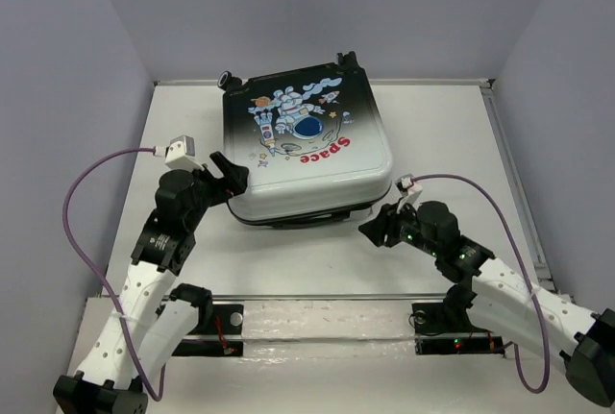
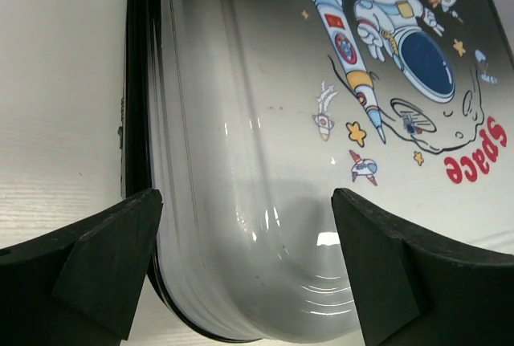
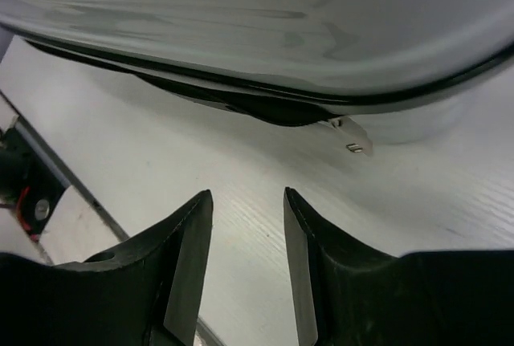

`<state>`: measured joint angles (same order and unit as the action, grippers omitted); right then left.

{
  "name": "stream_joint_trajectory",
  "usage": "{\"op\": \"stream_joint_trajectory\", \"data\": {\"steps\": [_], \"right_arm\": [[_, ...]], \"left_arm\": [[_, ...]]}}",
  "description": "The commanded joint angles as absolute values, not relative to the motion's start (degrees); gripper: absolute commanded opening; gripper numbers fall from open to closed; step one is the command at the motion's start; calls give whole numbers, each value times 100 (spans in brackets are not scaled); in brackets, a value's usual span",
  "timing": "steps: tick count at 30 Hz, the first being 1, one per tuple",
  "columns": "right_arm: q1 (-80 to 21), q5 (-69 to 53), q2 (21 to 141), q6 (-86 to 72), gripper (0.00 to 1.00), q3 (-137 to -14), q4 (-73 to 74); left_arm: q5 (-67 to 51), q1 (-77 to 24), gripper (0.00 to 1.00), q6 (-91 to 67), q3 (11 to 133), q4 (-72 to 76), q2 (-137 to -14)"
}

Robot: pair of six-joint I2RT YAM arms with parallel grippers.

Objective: Pack the luggage

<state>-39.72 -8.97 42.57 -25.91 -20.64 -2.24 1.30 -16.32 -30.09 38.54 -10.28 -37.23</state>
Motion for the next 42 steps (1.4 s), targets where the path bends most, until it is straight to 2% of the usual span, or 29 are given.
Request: {"op": "stream_joint_trajectory", "data": {"steps": [1, 5, 16, 21, 22, 23, 24, 25, 27, 31, 37, 42], "right_arm": [[-4017, 288, 4095, -2725, 47, -1925, -800], [-4017, 904, 4517, -2655, 50, -1925, -975], [-4017, 941, 5405, -1951, 48, -2154, -2161], [-4017, 547, 5809, -1881, 35, -2065, -2970], [-4017, 406, 5966, -1872, 28, -2039, -3084], [-4017, 317, 6037, -1916, 25, -2013, -3355], [-4017, 212, 6090, -1968, 14, -1943, -3462], [-4017, 150, 6100, -2091, 8, -1908, -3663], [-4130, 62, 6039, -2223, 7, -1846, -3744], [-5102, 403, 6125, -2338, 7, -2449, -2659], [-6494, 1335, 7223, -2601, 7, -3690, -1206], [-7407, 1398, 8488, -2777, 7, -4648, -1607]], "left_arm": [[-781, -1372, 99, -2979, 3911, -967, -3708], [-1133, -1336, 99, -3199, 3990, -1055, -3832], [-1678, -1336, 99, -3410, 3885, -853, -3911], [-2038, -1336, 99, -3577, 3780, -537, -4016], [-2091, -1336, 99, -3603, 3736, -475, -4034], [-2144, -1336, 99, -3638, 3718, -422, -4078], [-2214, -1336, 99, -3691, 3674, -317, -4096], [-2258, -1336, 99, -3726, 3648, -256, -4122], [-2398, -1336, 99, -3805, 3586, -72, -4148], [-2531, -1423, 99, -3990, 3594, 237, -4227], [-2286, -1958, 99, -4210, 3656, 632, -4394], [-2101, -2355, 99, -4403, 3691, 914, -4614]]}}
